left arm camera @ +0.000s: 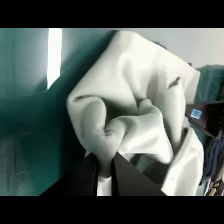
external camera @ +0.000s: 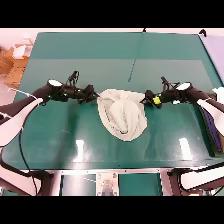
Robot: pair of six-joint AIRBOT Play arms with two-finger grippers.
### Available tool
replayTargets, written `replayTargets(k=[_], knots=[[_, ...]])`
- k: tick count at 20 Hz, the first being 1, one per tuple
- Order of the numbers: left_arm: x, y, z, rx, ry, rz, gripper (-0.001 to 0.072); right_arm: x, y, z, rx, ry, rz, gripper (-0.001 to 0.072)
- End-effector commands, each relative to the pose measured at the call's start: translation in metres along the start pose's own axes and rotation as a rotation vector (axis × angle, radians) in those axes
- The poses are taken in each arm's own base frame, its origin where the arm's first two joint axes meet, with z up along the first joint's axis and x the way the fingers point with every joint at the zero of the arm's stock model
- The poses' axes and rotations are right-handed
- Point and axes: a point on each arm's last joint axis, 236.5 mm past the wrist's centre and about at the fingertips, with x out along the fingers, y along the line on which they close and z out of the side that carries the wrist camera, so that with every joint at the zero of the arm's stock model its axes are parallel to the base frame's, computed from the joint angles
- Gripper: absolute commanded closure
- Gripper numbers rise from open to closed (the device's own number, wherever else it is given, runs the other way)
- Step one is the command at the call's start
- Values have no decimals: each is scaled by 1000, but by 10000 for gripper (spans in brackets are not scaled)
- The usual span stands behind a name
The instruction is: Fold the shirts.
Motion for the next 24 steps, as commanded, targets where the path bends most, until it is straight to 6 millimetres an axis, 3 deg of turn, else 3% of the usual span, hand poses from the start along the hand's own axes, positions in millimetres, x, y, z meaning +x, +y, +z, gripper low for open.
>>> replayTargets(k=[1,2,4,7,10,13,16,19,22,24], knots=[[-9,-24,4,25,24,-56,678,3,11,14,-47,-6,25,699],[-15,-32,7,37,28,-75,679,-7,21,25,-64,-34,38,699],[-39,-55,13,94,45,-120,678,-46,55,50,-120,-109,95,700],[-89,-97,28,186,9,-172,679,-143,125,83,-263,-309,181,700],[-162,-158,48,318,-151,-209,679,-249,192,84,-433,-505,227,700],[-242,-226,43,495,-323,-227,679,-360,251,58,-597,-741,250,700],[-310,-275,14,663,-459,-162,679,-455,294,10,-736,-958,248,700],[-358,-327,-36,814,-537,-170,678,-501,322,-48,-840,-1074,252,699],[-392,-365,-78,927,-584,-190,678,-525,338,-98,-918,-1149,252,700],[-406,-382,-95,993,-609,-194,678,-534,343,-117,-945,-1184,246,699]])
